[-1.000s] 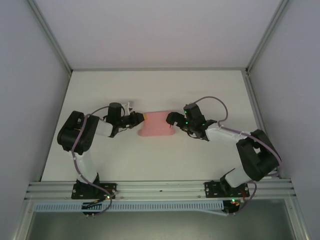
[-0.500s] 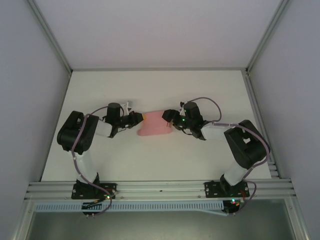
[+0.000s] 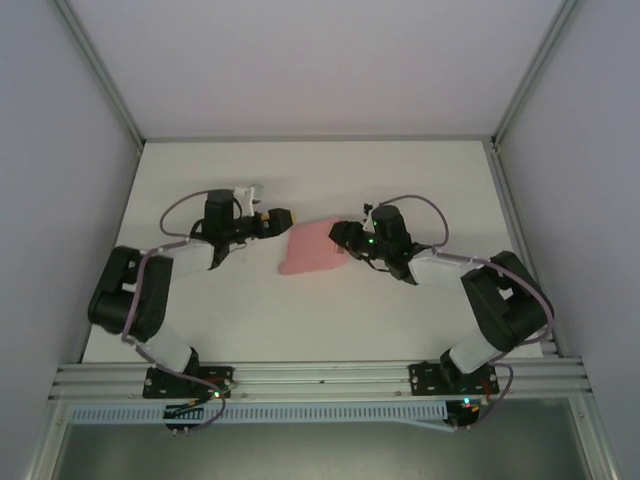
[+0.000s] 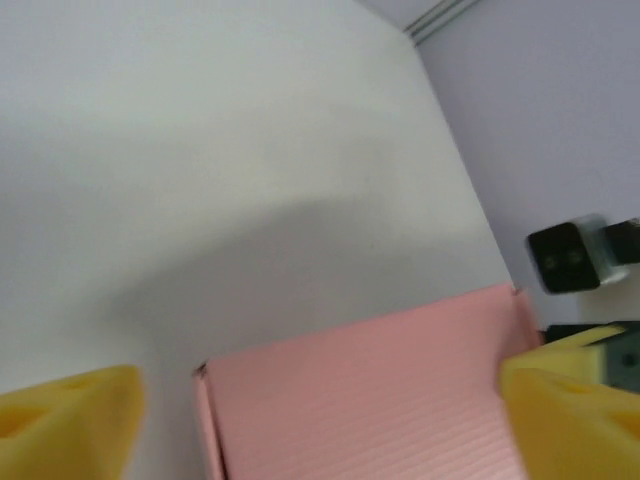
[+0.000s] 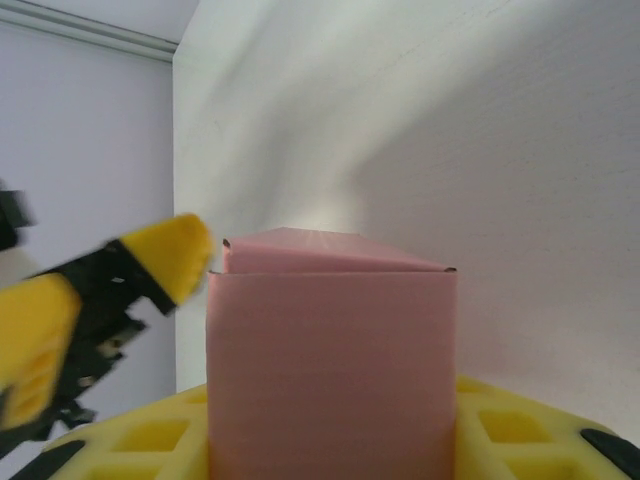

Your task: Assemble paper box

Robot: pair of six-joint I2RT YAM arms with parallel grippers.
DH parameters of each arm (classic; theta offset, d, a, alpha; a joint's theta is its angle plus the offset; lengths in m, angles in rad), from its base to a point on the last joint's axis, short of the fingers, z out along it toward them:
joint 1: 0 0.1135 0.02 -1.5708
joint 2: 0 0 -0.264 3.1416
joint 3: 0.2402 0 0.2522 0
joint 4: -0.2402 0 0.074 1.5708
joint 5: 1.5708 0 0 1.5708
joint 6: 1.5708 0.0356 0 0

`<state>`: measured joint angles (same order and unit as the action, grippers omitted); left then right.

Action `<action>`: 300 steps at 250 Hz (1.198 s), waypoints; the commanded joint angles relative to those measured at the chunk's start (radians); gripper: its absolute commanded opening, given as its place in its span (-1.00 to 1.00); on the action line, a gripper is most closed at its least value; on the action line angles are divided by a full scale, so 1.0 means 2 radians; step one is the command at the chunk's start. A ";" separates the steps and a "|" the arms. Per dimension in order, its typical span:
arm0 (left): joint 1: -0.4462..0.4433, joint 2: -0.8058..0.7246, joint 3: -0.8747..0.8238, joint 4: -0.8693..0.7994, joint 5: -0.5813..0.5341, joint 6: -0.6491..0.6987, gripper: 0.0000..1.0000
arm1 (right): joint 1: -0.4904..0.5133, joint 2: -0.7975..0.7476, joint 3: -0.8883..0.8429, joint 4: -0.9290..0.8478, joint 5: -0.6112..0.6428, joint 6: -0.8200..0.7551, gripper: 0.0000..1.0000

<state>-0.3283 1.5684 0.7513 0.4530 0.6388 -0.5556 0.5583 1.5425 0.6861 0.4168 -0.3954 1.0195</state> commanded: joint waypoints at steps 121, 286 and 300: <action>-0.261 -0.154 0.040 -0.244 -0.287 0.472 0.99 | -0.104 -0.053 0.106 -0.325 -0.166 0.074 -0.31; -0.302 -0.090 0.056 -0.247 -0.399 0.513 0.94 | -0.135 -0.062 0.094 -0.323 -0.261 0.166 -0.32; -0.303 -0.091 0.056 -0.244 -0.394 0.512 0.86 | -0.136 -0.061 0.094 -0.328 -0.262 0.166 -0.32</action>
<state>-0.9268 1.3739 0.8288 -0.0387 -0.1146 0.4568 0.2932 1.4532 0.8810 -0.2081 -0.8764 1.3380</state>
